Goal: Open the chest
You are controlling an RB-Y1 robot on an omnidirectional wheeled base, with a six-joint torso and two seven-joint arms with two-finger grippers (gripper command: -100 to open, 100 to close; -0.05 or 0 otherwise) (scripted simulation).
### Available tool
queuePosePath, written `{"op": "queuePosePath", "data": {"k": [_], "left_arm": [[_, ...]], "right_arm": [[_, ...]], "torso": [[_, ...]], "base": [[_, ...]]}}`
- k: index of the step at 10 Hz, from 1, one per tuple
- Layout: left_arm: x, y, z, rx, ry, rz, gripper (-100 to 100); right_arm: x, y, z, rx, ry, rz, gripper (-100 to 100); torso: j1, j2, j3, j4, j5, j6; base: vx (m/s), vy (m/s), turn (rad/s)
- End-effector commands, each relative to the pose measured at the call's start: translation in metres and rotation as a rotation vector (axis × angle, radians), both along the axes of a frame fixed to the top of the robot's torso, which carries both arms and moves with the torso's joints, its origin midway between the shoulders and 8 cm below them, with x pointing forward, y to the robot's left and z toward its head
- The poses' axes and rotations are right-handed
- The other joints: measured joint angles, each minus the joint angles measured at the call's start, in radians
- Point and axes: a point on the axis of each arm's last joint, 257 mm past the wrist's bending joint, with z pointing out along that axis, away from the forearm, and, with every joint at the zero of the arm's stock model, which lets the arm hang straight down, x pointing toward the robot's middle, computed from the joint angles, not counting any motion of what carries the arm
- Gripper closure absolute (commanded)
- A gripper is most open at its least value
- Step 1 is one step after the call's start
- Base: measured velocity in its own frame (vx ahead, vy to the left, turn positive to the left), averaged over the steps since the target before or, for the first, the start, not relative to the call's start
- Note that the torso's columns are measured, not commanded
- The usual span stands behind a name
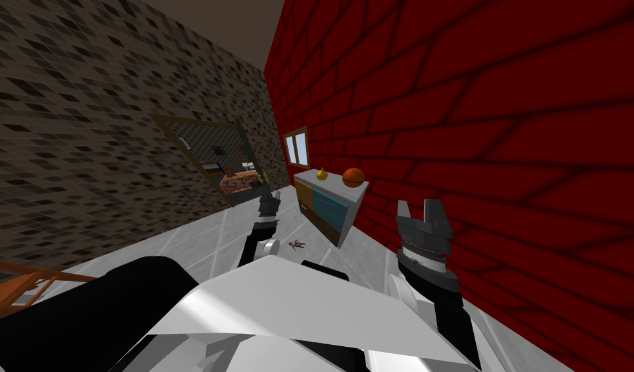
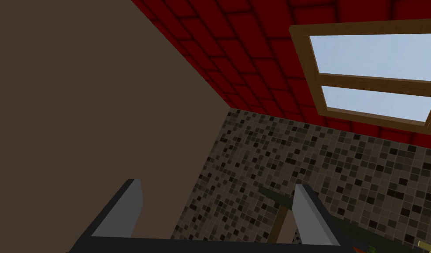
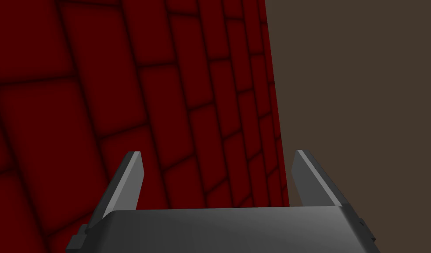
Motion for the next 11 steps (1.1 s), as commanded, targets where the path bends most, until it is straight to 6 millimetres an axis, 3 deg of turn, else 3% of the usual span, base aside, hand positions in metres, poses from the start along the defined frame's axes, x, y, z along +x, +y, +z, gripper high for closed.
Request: {"op": "queuePosePath", "data": {"k": [1,9,10,11], "left_arm": [[0.0,0.0,0.0,0.0,0.0,0.0,0],[0.0,0.0,0.0,0.0,0.0,0.0,0],[0.004,-0.007,-0.002,0.042,0.015,-0.027,-100],[0.007,-0.011,-0.004,0.067,0.026,-0.043,-100]], "right_arm": [[0.0,0.0,0.0,0.0,0.0,0.0,0],[0.0,0.0,0.0,0.0,0.0,0.0,0],[0.0,0.0,0.0,0.0,0.0,0.0,0],[0.0,0.0,0.0,0.0,0.0,0.0,0]], "torso": [[0.0,0.04,-0.082,0.041,0.0,0.0],[0.0,0.618,-1.234,0.617,0.0,0.0],[0.0,0.691,-1.382,0.691,0.0,0.0],[0.0,0.725,-1.451,0.724,0.0,0.0]], "base": [[0.0,0.0,0.0],[0.0,0.0,0.0],[0.014,-0.003,-0.026],[0.018,-0.006,-0.04]]}}
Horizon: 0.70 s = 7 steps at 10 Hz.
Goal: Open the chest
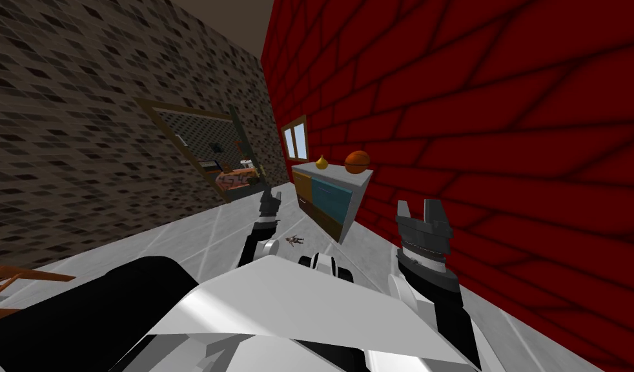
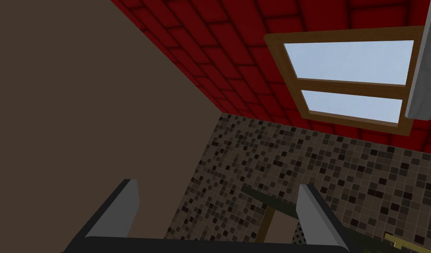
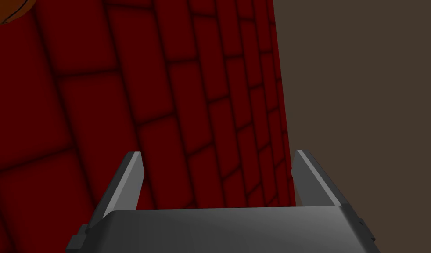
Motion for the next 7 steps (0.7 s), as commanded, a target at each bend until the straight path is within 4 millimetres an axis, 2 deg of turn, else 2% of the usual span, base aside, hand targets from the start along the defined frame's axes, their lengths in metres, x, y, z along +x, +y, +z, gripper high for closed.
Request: {"op": "queuePosePath", "data": {"k": [1,4,7], "left_arm": [[0.009,-0.013,-0.005,0.07,0.031,-0.046,-100],[0.02,-0.024,-0.02,0.126,0.075,-0.085,-100],[0.041,-0.038,-0.051,0.159,0.147,-0.12,-100]], "right_arm": [[0.0,0.0,0.0,0.0,0.0,0.0,0],[0.0,0.0,0.0,0.0,0.0,0.0,0],[0.0,0.0,0.0,0.0,0.0,0.0,0]], "torso": [[0.0,0.009,-0.02,0.01,0.0,0.0],[0.0,0.013,-0.025,0.014,0.0,0.0],[-0.001,0.012,-0.026,0.014,0.0,0.0]], "base": [[0.02,-0.005,-0.056],[0.035,-0.007,-0.065],[0.069,-0.015,-0.132]]}}
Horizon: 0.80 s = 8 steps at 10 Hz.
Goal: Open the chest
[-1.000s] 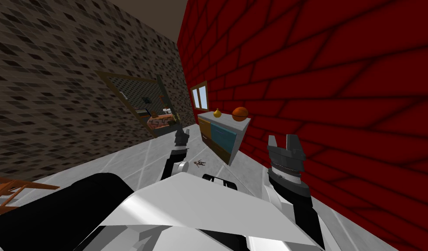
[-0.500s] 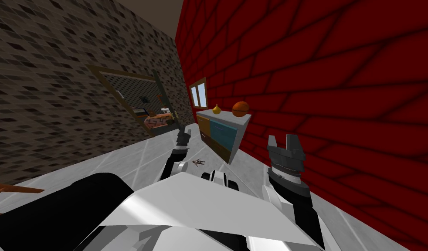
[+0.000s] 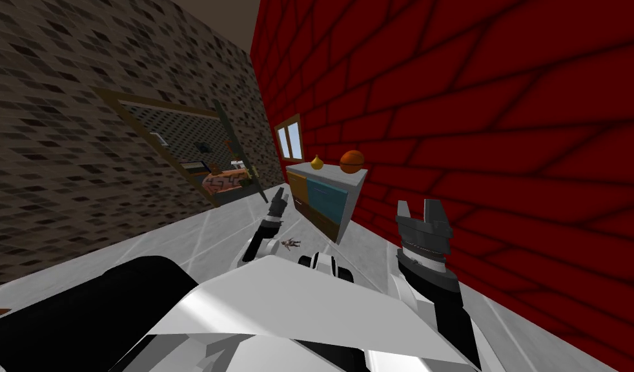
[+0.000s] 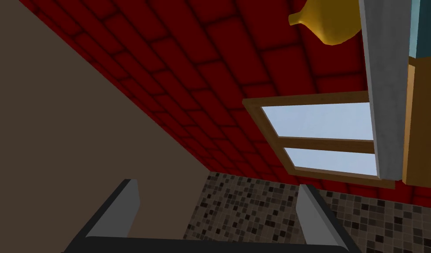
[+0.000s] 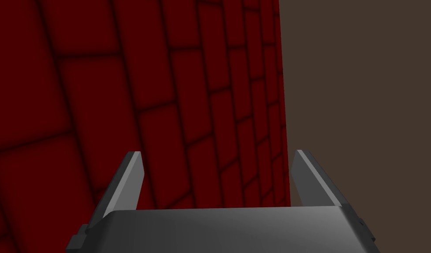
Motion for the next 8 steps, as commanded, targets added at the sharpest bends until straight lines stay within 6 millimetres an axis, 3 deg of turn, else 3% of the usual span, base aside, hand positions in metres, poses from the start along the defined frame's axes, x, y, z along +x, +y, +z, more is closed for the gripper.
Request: {"op": "queuePosePath", "data": {"k": [1,8], "left_arm": [[0.014,-0.009,-0.024,0.016,0.053,-0.018,-100],[0.05,-0.043,-0.092,0.021,0.196,-0.059,-100]], "right_arm": [[0.0,0.0,0.0,0.0,0.0,0.0,0],[0.0,0.0,0.0,0.0,0.0,0.0,0]], "torso": [[0.0,0.0,0.0,0.0,0.0,0.0],[0.001,0.002,0.001,0.001,0.0,0.0]], "base": [[0.07,-0.015,-0.109],[0.074,-0.01,-0.131]]}}
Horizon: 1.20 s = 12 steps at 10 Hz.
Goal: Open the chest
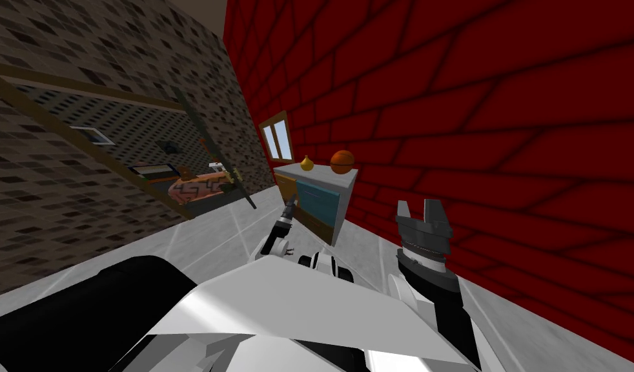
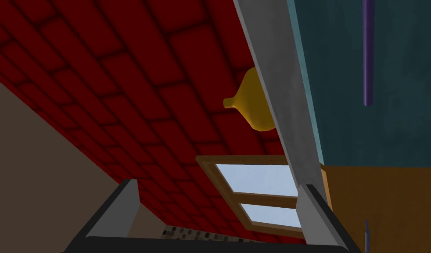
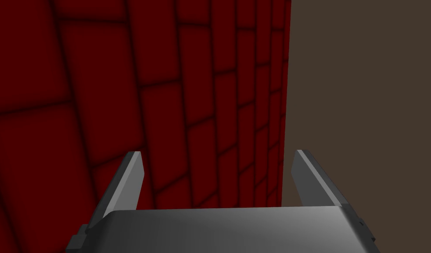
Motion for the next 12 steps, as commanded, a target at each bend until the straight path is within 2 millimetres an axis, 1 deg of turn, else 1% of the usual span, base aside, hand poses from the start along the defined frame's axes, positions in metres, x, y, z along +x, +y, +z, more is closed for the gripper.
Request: {"op": "queuePosePath", "data": {"k": [1,2,4,7,10,11,12], "left_arm": [[0.011,-0.013,-0.025,0.032,0.056,-0.029,-100],[0.013,-0.016,-0.031,0.044,0.069,-0.037,-100],[0.021,-0.028,-0.059,0.103,0.126,-0.071,-100],[0.027,-0.036,-0.08,0.15,0.17,-0.096,-100],[0.033,-0.046,-0.115,0.229,0.239,-0.133,-100],[0.031,-0.045,-0.108,0.211,0.223,-0.127,-100],[0.048,-0.039,-0.109,0.217,0.228,-0.094,-100]], "right_arm": [[0.0,0.0,0.0,0.0,0.0,0.0,0],[0.0,0.0,0.0,0.0,0.0,0.0,0],[0.0,0.0,0.0,0.0,0.0,0.0,0],[0.0,0.0,0.0,0.0,0.0,0.0,0],[0.0,0.0,0.0,0.0,0.0,0.0,0],[0.0,0.0,0.0,0.0,0.0,0.0,0],[0.0,0.0,0.0,0.0,0.0,0.0,0]], "torso": [[0.0,-0.001,0.0,0.0,0.0,0.0],[0.0,-0.001,-0.001,0.0,0.0,0.0],[-0.001,-0.001,-0.001,0.0,0.0,0.0],[0.0,0.0,0.0,0.0,0.0,0.0],[0.0,-0.002,-0.001,0.0,0.0,0.0],[0.0,-0.002,-0.001,0.0,0.0,0.0],[0.0,0.001,0.0,0.0,0.0,0.0]], "base": [[0.074,-0.002,-0.149],[0.074,0.004,-0.091],[0.079,-0.009,-0.169],[0.068,-0.001,-0.082],[0.075,0.0,-0.148],[0.037,0.004,-0.022],[-0.052,0.04,-0.192]]}}
